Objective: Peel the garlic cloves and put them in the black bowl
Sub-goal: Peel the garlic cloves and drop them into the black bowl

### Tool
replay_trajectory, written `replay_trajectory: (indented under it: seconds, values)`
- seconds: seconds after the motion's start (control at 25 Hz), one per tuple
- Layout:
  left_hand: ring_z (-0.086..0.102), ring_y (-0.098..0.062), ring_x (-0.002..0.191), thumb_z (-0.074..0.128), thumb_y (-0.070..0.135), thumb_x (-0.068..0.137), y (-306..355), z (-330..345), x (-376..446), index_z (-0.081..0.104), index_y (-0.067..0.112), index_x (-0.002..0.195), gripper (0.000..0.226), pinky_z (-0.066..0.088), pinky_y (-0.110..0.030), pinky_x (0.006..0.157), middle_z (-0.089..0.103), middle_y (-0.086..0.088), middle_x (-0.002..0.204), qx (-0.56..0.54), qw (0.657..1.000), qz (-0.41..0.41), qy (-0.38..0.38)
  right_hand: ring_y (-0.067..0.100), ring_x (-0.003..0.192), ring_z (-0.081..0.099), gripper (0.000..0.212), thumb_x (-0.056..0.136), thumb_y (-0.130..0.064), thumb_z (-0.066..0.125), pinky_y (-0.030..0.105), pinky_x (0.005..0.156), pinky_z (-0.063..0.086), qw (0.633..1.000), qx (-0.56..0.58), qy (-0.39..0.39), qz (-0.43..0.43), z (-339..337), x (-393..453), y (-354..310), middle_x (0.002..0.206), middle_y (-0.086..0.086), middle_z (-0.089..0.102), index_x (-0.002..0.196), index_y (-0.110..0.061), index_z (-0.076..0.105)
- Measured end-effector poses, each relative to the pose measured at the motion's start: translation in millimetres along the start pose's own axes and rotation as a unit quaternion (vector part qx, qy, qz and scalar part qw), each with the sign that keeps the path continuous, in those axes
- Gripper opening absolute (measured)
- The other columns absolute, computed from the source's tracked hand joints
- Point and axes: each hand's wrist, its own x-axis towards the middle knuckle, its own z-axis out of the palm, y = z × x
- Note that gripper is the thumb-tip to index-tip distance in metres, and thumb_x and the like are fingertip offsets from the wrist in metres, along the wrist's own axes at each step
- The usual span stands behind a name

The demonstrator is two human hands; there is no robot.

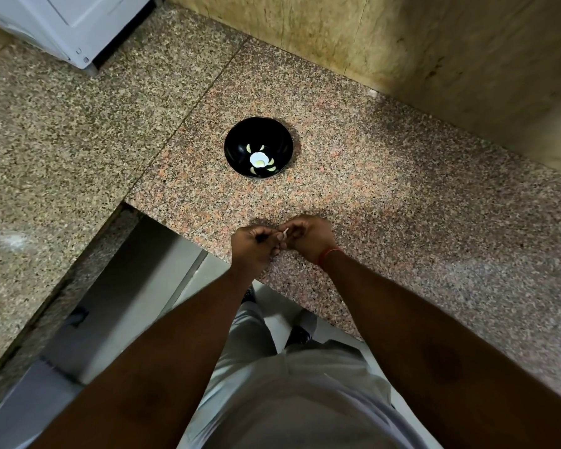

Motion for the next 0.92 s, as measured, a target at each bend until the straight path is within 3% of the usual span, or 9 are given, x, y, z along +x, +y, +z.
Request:
replay_trajectory:
  seconds: [0.28, 0.4, 0.56, 0.76, 0.92]
  values:
    - [0.063, -0.026, 0.051, 0.086, 0.014, 0.079, -7.4, -0.4, 3.3, 0.08, 0.009, 0.078, 0.008, 0.056, -0.039, 0.055, 0.072, -0.009, 0.065, 0.056, 0.997, 0.056, 0.017, 0.01, 0.079, 0.073, 0.017, 0.074, -0.011, 0.089, 0.03, 0.075, 0.064, 0.997, -0.066, -0.023, -0.039, -0.3, 6.3, -3.0, 0.083, -0.005, 0.075, 0.085, -0.018, 0.078]
    - [0.059, -0.022, 0.048, 0.081, 0.004, 0.084, -2.2, 4.1, 1.2, 0.077, -0.001, 0.079, 0.008, 0.052, -0.033, 0.052, 0.072, -0.013, 0.065, 0.031, 0.999, 0.035, 0.02, 0.009, 0.074, 0.072, 0.021, 0.074, -0.007, 0.089, 0.028, 0.069, 0.063, 0.997, -0.062, -0.026, -0.037, -1.5, 8.4, -5.8, 0.077, -0.008, 0.073, 0.076, -0.023, 0.075]
    - [0.056, -0.02, 0.045, 0.075, 0.0, 0.089, 2.8, 7.6, 5.4, 0.072, -0.01, 0.077, 0.016, 0.05, -0.029, 0.05, 0.068, -0.024, 0.065, -0.006, 0.999, -0.021, 0.033, -0.004, 0.068, 0.065, 0.028, 0.069, 0.002, 0.09, 0.012, 0.062, 0.054, 0.998, -0.045, -0.036, -0.019, -2.6, 9.1, -6.7, 0.075, -0.015, 0.069, 0.079, -0.021, 0.077]
    - [0.064, -0.023, 0.055, 0.076, 0.006, 0.09, 2.4, 2.2, -1.8, 0.077, -0.001, 0.082, 0.011, 0.056, -0.032, 0.057, 0.073, -0.016, 0.069, 0.019, 0.999, 0.022, 0.018, 0.004, 0.071, 0.068, 0.023, 0.071, 0.0, 0.089, 0.015, 0.065, 0.057, 0.999, -0.028, -0.035, -0.026, -3.8, 8.6, -3.8, 0.08, -0.005, 0.073, 0.085, -0.015, 0.078]
    - [0.065, -0.017, 0.058, 0.075, -0.002, 0.088, 9.6, 3.2, -6.3, 0.077, -0.005, 0.084, 0.005, 0.055, -0.027, 0.06, 0.074, -0.015, 0.072, 0.047, 0.997, 0.055, 0.009, 0.011, 0.077, 0.073, 0.022, 0.072, -0.004, 0.089, 0.029, 0.072, 0.064, 0.999, -0.013, -0.027, -0.025, -2.2, 6.9, -2.2, 0.085, -0.001, 0.076, 0.089, -0.014, 0.078]
